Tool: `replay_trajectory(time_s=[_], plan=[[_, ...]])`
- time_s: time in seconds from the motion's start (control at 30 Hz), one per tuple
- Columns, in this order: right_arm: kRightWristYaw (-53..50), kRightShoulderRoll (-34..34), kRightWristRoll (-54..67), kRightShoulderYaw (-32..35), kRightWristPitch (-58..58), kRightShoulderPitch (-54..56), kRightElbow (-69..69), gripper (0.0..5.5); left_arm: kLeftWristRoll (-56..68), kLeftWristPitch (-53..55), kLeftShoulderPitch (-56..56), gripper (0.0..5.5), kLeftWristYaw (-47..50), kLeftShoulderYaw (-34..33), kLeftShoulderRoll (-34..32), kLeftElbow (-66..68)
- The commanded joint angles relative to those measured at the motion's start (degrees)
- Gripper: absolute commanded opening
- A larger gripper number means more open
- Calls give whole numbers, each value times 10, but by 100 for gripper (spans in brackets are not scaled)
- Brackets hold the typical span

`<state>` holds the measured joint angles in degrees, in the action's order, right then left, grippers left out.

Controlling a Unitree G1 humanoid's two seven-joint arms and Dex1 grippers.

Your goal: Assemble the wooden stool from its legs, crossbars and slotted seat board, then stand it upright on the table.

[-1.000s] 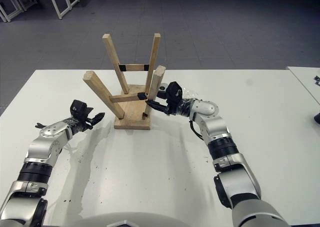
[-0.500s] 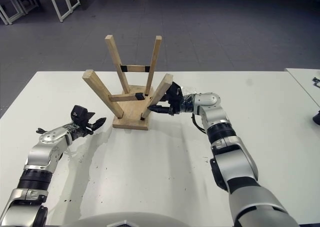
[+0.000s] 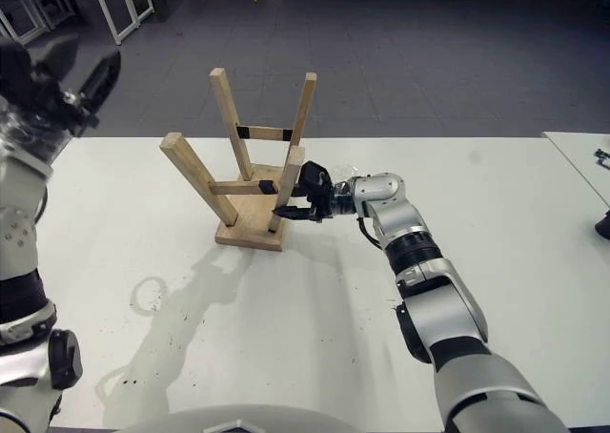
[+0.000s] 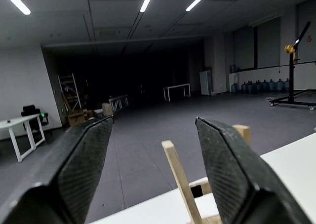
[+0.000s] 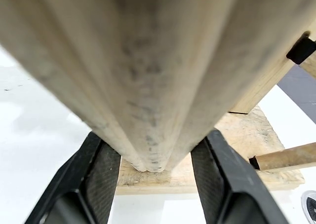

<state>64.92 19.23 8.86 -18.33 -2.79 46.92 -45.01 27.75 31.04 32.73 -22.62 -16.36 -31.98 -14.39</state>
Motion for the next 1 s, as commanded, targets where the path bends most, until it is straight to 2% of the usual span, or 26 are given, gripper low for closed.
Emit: replay_trajectory(time_s=[0.03,0.07,0.13,0.2,0.3,0.4,0.53,0.87,0.97,1.0], plan=[[-23,-1,-62,-26,40,-35,-45,200,-11,42,68,308,3,82,9,-41],[-26,-2,-63,-26,40,-33,-48,200,-25,50,73,308,0,113,8,-48],[-39,-7,-68,-26,35,-28,-60,200,-91,48,58,308,-7,221,11,-50],[-49,-13,-73,-28,32,-22,-71,200,-147,20,19,308,-2,303,35,-17],[-52,-20,-79,-31,29,-16,-82,200,-218,-35,-25,308,17,355,55,57],[-52,-22,-83,-32,26,-14,-88,200,-279,-88,-46,308,36,380,68,148],[-55,-17,-102,-47,20,-17,-96,200,-309,-116,-52,308,61,363,93,195],[-105,-13,-202,-152,88,12,-164,201,-396,-16,-87,308,-14,442,66,185],[-128,-17,-197,-161,96,4,-181,201,-398,-22,-85,308,5,422,83,189],[-128,-16,-180,-151,96,0,-168,201,-388,-61,-78,308,37,391,99,189]])
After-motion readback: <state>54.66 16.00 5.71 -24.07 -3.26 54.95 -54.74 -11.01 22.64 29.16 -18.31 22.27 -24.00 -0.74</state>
